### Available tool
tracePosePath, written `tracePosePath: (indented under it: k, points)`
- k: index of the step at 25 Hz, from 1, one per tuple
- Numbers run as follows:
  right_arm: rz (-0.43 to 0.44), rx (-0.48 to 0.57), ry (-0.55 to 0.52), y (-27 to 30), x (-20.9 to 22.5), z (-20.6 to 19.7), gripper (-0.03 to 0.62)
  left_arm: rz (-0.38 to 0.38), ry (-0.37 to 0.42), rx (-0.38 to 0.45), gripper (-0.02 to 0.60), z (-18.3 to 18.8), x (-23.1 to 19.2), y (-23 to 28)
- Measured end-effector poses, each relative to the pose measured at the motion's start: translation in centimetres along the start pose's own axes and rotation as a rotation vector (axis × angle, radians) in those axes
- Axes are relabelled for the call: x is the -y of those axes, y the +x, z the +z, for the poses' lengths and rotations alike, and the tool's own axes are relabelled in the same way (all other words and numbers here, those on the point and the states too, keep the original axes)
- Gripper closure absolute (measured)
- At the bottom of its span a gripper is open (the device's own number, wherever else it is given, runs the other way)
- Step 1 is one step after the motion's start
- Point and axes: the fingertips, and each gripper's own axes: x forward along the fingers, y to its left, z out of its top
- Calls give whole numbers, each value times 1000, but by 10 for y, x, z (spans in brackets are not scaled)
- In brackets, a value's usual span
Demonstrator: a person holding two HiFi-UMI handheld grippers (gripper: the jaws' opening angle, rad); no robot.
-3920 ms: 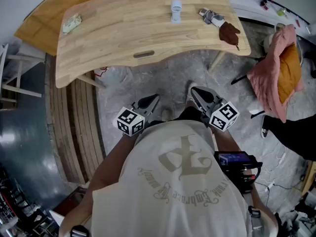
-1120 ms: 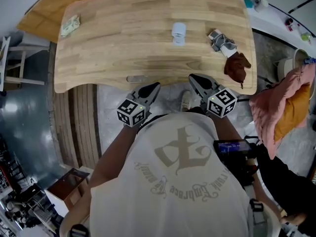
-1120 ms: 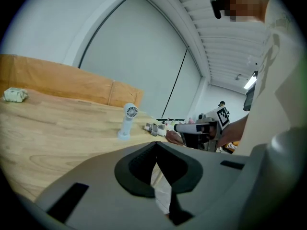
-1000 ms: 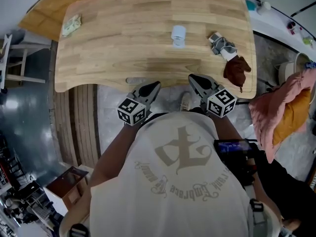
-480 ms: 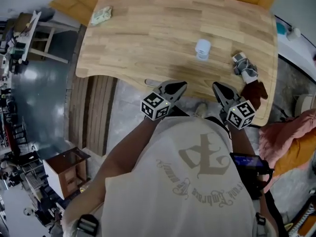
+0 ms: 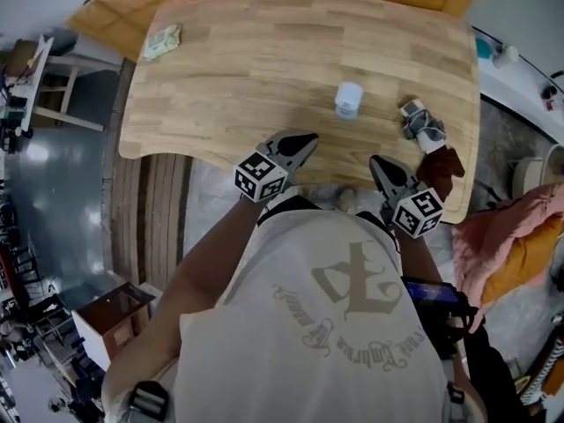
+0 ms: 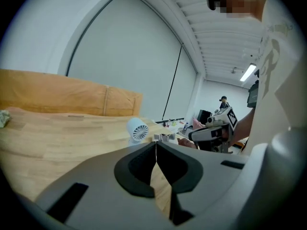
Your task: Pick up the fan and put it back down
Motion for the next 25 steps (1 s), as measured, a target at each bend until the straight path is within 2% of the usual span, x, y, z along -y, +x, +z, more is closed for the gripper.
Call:
tracePosePath:
  k: [11,15,20,25]
  points:
    - [-133,7,37,-1,7,-1,579,-210,168,-38,565,41,-38,39]
    - [-181,12,54,-6,9,-4,579,-273,217,-76,472,46,-41,55]
    - [-248,28,70,-15,14,-4,579,-325,281,-139,309,47,-48,78]
    - [-308,30,95,-24,17,-11,579,-404,362,-206,224,46,-52,102]
